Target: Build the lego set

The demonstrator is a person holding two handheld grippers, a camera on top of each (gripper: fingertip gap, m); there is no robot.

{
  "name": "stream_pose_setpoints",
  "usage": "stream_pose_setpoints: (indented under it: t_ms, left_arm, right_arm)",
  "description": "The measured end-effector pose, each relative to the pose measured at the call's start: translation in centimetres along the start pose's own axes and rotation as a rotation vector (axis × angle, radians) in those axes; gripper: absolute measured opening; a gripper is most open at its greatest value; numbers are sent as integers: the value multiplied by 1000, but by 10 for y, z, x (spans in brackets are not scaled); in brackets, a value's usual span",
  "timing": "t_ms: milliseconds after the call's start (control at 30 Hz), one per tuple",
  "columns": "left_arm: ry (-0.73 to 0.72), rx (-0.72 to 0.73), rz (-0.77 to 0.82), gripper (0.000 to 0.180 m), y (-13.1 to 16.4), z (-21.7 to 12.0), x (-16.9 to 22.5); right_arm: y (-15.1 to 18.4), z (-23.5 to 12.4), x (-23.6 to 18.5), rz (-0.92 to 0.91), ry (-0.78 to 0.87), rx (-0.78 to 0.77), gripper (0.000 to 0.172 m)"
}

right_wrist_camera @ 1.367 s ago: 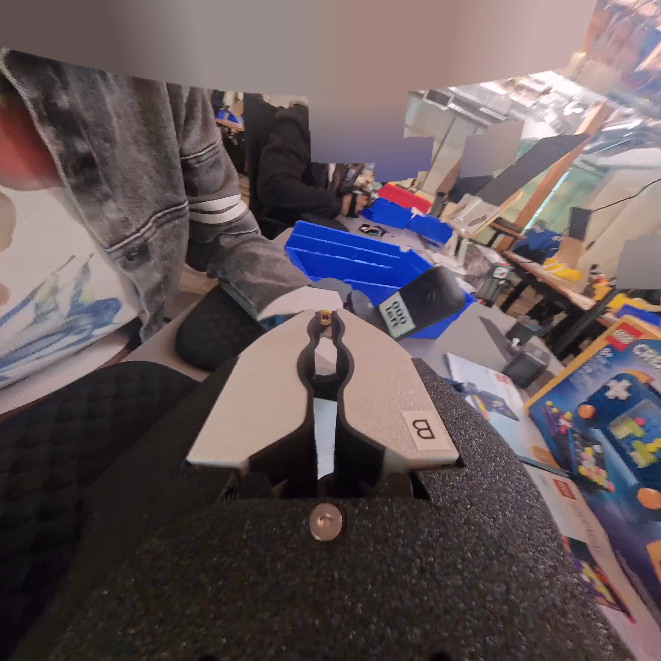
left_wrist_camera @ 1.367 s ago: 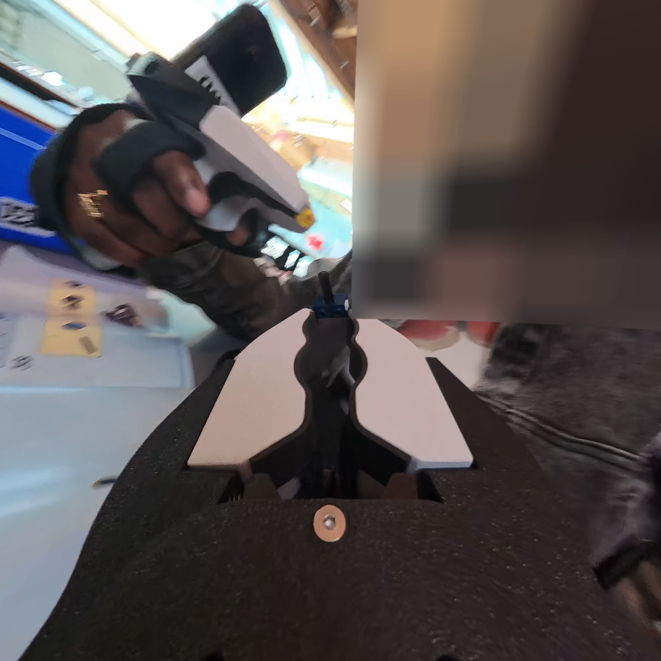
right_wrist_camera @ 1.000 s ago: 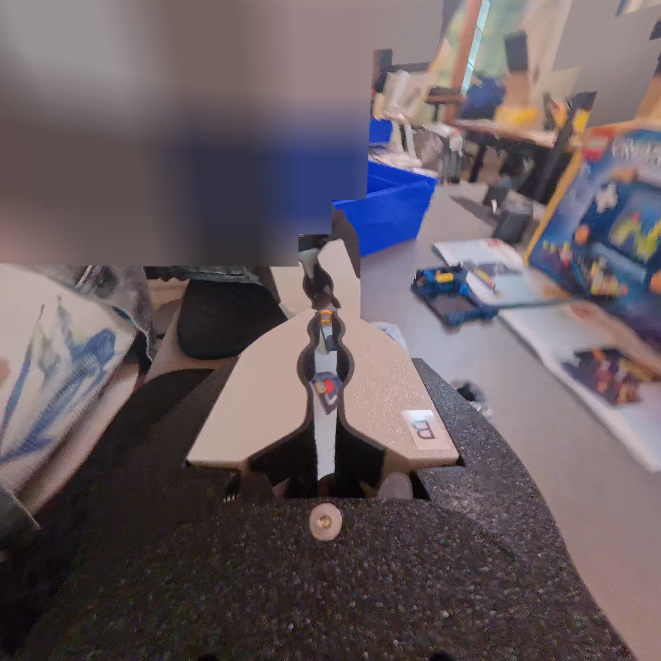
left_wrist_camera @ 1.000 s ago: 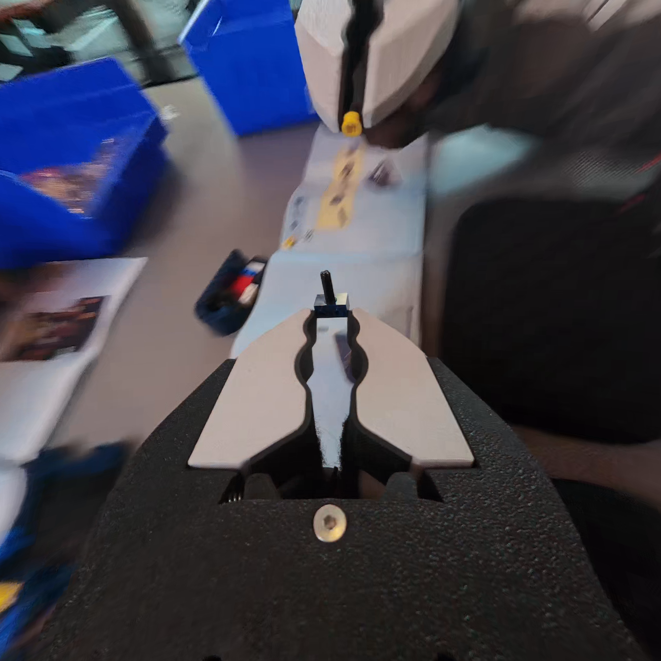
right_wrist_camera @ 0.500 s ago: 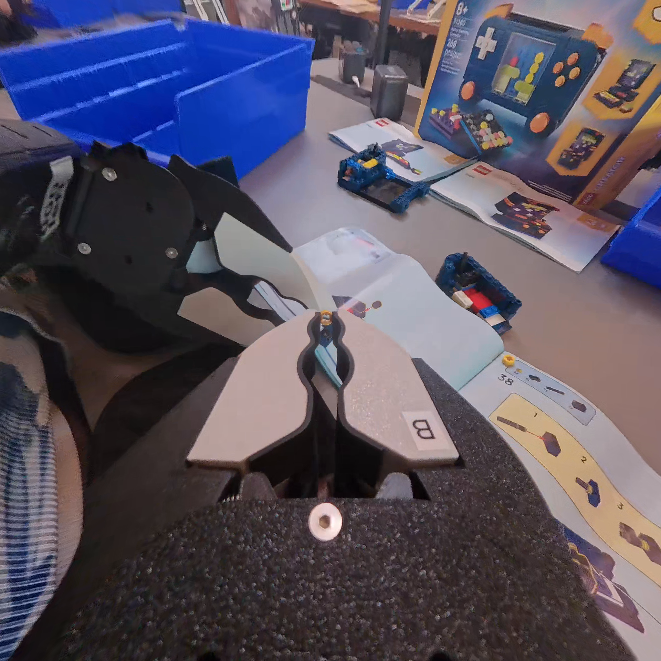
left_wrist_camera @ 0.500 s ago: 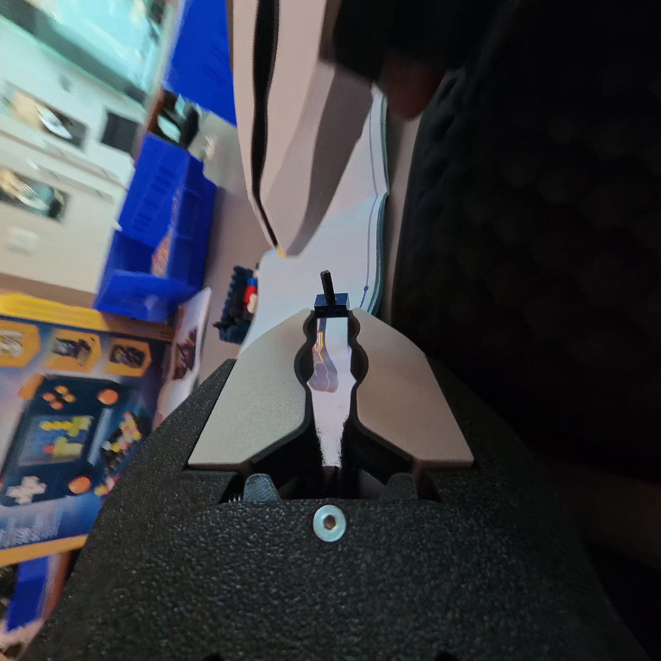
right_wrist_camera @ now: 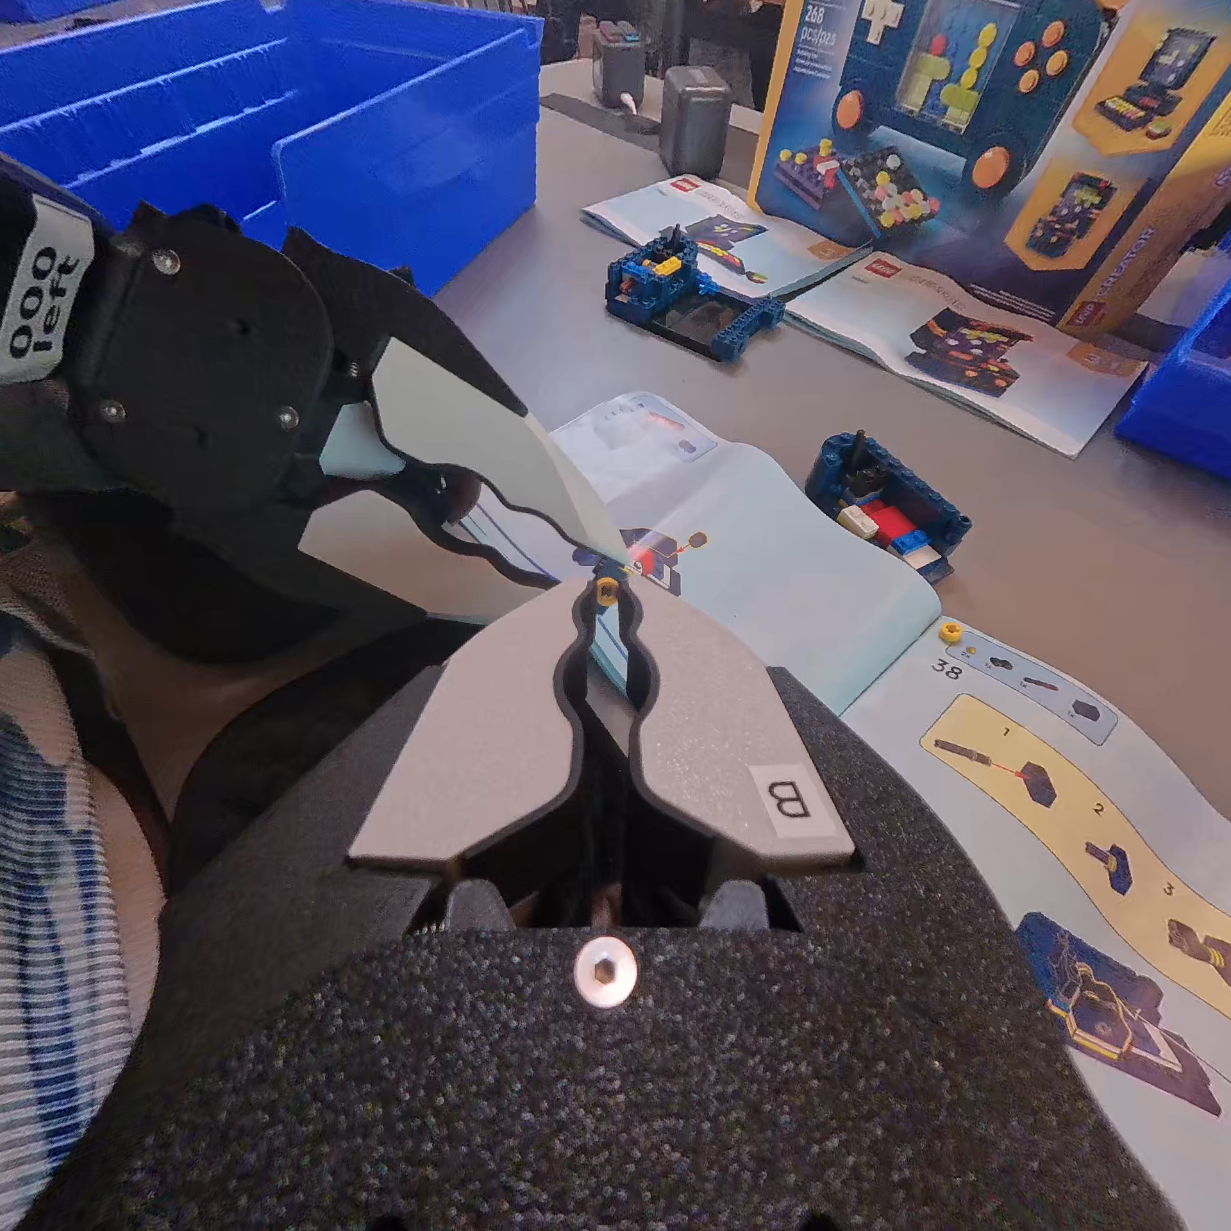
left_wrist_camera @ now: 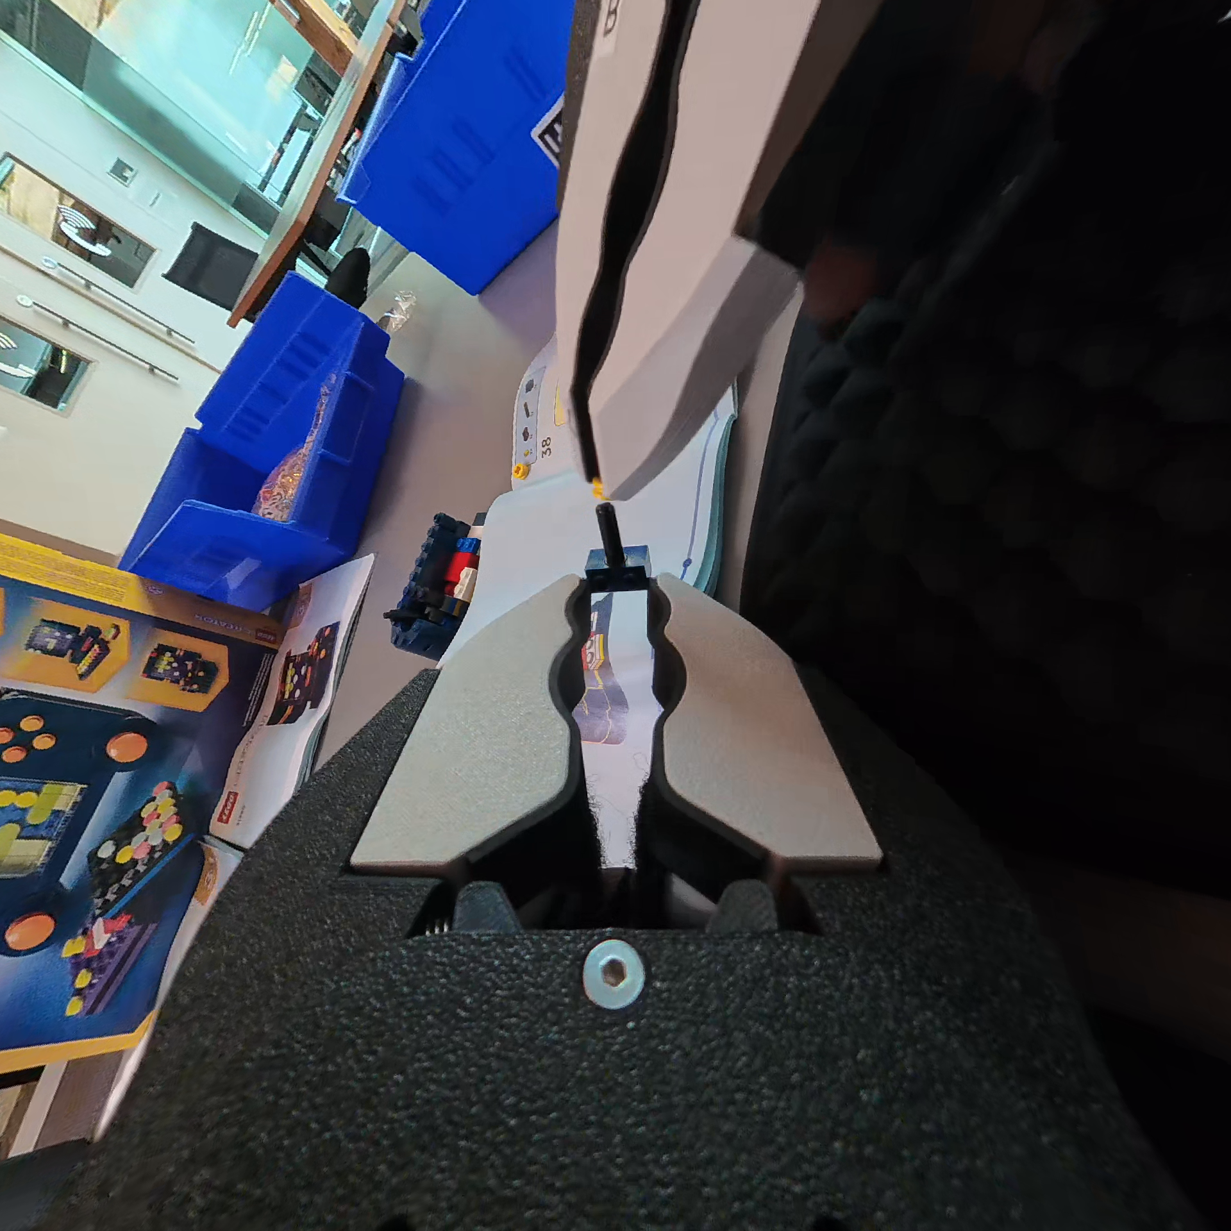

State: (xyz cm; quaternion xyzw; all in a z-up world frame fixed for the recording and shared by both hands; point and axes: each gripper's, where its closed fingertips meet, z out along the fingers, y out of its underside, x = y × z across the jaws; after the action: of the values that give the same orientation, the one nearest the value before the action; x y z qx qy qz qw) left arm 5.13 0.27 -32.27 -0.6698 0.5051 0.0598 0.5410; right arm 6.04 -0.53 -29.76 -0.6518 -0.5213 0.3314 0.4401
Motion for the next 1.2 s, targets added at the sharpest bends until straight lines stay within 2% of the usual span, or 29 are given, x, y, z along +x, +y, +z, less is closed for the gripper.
stream_pose_setpoints:
  t_ms: [800, 1200]
  left_arm:
    - [-30, 23, 30, 16, -3, -2, -1]
    - [19, 27, 64, 16, -3, -2, 7]
  right_arm:
    - [-3, 0, -3, -36, -5, 4, 6]
    - [3, -1, -8, -96, -75, -34, 6]
